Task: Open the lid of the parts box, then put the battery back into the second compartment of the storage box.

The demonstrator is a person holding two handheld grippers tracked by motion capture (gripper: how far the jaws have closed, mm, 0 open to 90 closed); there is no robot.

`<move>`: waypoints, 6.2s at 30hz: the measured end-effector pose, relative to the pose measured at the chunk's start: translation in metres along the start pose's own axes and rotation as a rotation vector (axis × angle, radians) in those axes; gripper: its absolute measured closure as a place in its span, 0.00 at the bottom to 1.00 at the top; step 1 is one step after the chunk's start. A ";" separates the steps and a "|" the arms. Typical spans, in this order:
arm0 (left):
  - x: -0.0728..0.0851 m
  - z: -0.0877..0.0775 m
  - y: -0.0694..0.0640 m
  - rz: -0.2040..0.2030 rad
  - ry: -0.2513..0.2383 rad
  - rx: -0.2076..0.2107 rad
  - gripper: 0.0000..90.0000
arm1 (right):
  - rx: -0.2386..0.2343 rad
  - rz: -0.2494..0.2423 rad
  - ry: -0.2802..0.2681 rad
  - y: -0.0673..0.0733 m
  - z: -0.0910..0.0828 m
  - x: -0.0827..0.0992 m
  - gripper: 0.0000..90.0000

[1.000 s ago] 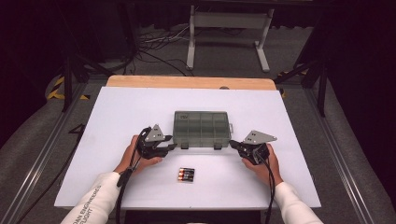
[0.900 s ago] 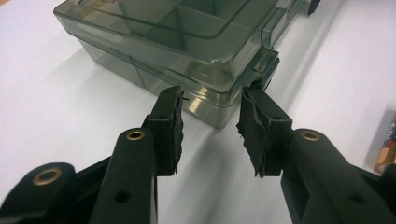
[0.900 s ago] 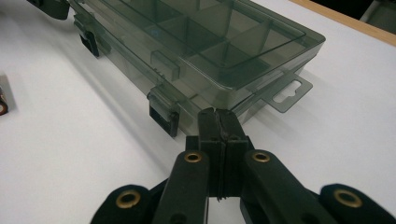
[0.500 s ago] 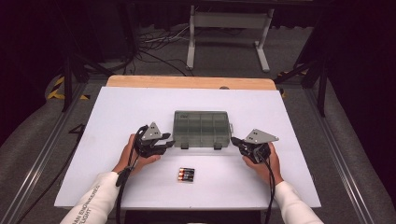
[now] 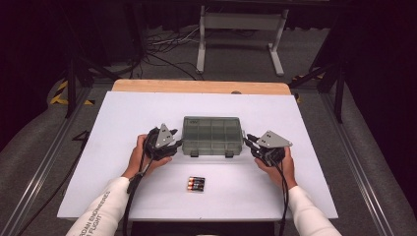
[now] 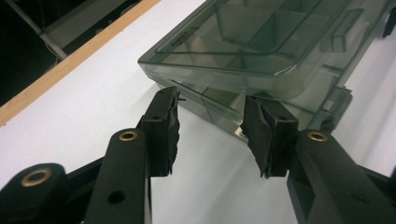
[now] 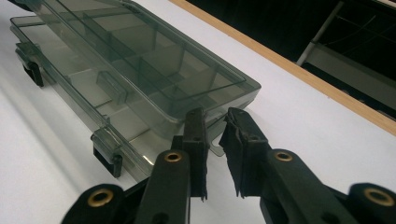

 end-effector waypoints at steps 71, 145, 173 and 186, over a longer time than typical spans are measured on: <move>-0.039 0.002 0.031 -0.004 -0.087 -0.044 0.80 | -0.023 0.046 -0.107 -0.025 0.016 -0.044 0.79; -0.053 0.045 0.061 -0.193 -0.090 -0.027 0.83 | -0.003 0.252 -0.102 -0.062 0.064 -0.051 0.91; -0.056 0.059 0.068 -0.229 -0.063 -0.034 0.80 | 0.010 0.307 -0.065 -0.068 0.083 -0.046 0.91; -0.051 0.070 0.068 -0.234 -0.033 -0.045 0.78 | 0.025 0.318 -0.053 -0.067 0.091 -0.041 0.90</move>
Point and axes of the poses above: each handheld gripper's, and its own axes: z roughly forward along the jaws, x roughly out of its underside, y roughly to its left, the point moved 3 cm from there along z, roughly forward along the jaws, and after that the axes turned 2 degrees about y, right-handed, at the moved point
